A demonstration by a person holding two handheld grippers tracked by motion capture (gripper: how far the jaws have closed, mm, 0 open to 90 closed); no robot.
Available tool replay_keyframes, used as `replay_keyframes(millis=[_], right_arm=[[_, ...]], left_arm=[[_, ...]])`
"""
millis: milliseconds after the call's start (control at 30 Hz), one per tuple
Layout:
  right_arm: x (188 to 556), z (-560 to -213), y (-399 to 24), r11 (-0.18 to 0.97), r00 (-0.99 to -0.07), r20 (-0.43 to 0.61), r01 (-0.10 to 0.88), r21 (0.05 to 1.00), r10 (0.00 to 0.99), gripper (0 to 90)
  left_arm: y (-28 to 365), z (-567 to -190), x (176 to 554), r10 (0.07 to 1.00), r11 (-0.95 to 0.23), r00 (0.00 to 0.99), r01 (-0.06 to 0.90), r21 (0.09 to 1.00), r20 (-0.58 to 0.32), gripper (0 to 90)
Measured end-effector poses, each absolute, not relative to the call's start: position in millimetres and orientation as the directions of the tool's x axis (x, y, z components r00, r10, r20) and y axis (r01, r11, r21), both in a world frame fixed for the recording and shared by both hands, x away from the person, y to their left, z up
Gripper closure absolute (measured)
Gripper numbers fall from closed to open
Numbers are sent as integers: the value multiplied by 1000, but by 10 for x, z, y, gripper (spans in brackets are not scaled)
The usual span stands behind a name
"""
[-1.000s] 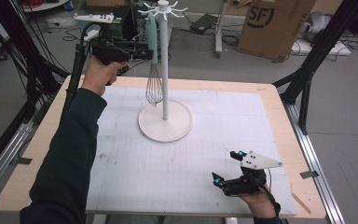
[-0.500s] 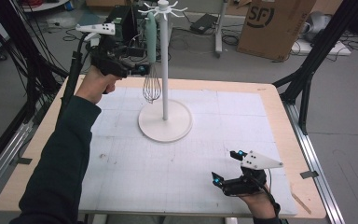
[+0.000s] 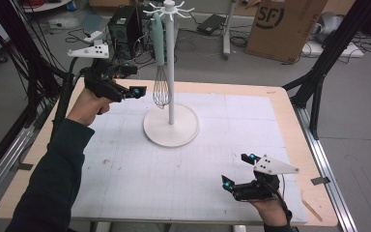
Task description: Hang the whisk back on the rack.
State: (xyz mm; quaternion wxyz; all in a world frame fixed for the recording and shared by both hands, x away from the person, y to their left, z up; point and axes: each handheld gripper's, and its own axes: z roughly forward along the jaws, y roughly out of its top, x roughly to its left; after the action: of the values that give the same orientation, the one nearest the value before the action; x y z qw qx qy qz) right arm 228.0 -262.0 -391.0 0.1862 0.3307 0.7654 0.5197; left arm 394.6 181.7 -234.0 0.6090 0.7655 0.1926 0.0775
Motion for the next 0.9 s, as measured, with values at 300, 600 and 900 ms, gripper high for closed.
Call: replay_keyframes(millis=[300,600,900], right_arm=[[2335,-3844,-2670,210,-701,62,296,932,711,4],[2357,-3791,-2718,181,-692,75,290,940,718,4],[2421,-3754,-2720,153,-690,95,290,945,717,4]], left_arm=[[1940,-2538,3682,391,-201,915,190,961,-99,17],[2015,-2801,3449,388,-223,918,186,957,-88,17],[2039,-3118,3282,386,-230,916,208,951,-107,17]])
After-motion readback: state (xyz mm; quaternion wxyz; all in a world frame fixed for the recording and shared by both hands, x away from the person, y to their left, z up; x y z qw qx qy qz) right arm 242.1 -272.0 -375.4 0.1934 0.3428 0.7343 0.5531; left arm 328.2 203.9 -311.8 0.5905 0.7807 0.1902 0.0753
